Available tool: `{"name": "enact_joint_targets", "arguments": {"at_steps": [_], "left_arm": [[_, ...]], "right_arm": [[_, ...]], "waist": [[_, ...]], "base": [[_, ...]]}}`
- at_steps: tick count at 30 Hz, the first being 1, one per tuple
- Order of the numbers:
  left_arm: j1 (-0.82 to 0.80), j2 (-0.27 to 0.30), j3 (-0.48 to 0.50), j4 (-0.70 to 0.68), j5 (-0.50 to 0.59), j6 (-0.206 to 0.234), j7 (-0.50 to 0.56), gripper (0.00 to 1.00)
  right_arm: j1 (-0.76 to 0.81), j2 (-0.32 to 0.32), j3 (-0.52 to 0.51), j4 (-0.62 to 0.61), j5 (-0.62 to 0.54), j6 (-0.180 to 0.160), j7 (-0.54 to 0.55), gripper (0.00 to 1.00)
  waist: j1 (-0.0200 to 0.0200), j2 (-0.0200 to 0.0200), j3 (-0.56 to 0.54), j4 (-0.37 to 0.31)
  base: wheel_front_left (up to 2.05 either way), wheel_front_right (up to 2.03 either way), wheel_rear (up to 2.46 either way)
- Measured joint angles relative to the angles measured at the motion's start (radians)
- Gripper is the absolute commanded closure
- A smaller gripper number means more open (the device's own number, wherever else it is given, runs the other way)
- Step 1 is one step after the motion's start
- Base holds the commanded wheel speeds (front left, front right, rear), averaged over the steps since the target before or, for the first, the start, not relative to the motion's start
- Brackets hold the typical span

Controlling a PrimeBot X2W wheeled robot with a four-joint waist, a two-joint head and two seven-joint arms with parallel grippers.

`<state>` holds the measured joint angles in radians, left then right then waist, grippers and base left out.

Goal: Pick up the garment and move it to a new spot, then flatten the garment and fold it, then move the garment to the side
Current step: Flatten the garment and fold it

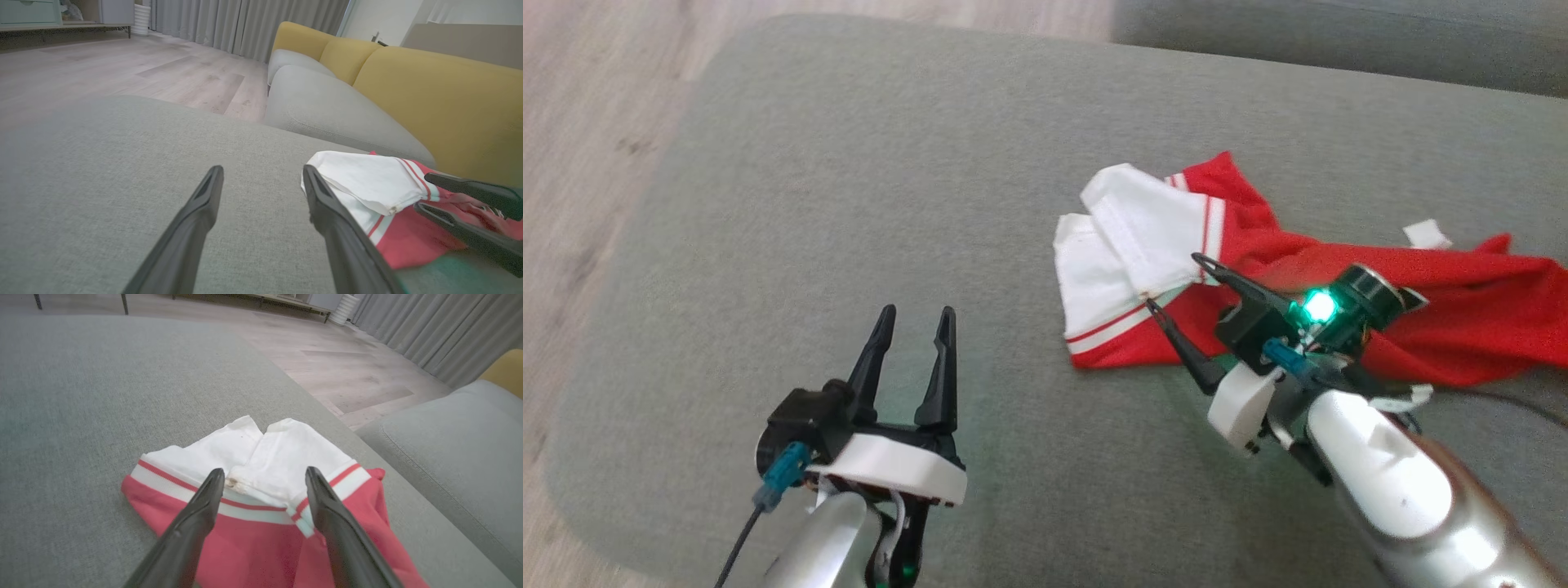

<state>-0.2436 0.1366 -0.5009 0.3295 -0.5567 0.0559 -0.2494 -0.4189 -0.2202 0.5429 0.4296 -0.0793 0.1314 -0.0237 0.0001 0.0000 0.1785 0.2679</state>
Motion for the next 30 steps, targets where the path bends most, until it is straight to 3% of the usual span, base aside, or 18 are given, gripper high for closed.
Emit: {"name": "enact_joint_targets", "arguments": {"at_steps": [7,16,30], "left_arm": [[-0.01,-0.03,0.018,0.02,0.023,-0.026,0.0,0.0],[-0.011,-0.054,0.047,0.031,0.055,-0.048,0.0,0.0],[-0.012,-0.074,0.053,0.052,0.066,-0.071,0.0,0.0]], "right_arm": [[-0.12,-0.078,0.143,0.099,-0.011,0.0,0.008,0.0],[-0.194,-0.107,0.262,0.171,-0.012,0.0,0.006,0.0],[-0.224,-0.134,0.299,0.186,-0.026,0.0,0.007,0.0]], "waist": [[0.0,0.0,0.024,0.066],[0.0,0.0,0.032,0.082],[-0.0001,0.0,0.036,0.065]], "base": [[0.0,0.0,0.0],[0.0,0.0,0.0],[0.0,0.0,0.0]]}}
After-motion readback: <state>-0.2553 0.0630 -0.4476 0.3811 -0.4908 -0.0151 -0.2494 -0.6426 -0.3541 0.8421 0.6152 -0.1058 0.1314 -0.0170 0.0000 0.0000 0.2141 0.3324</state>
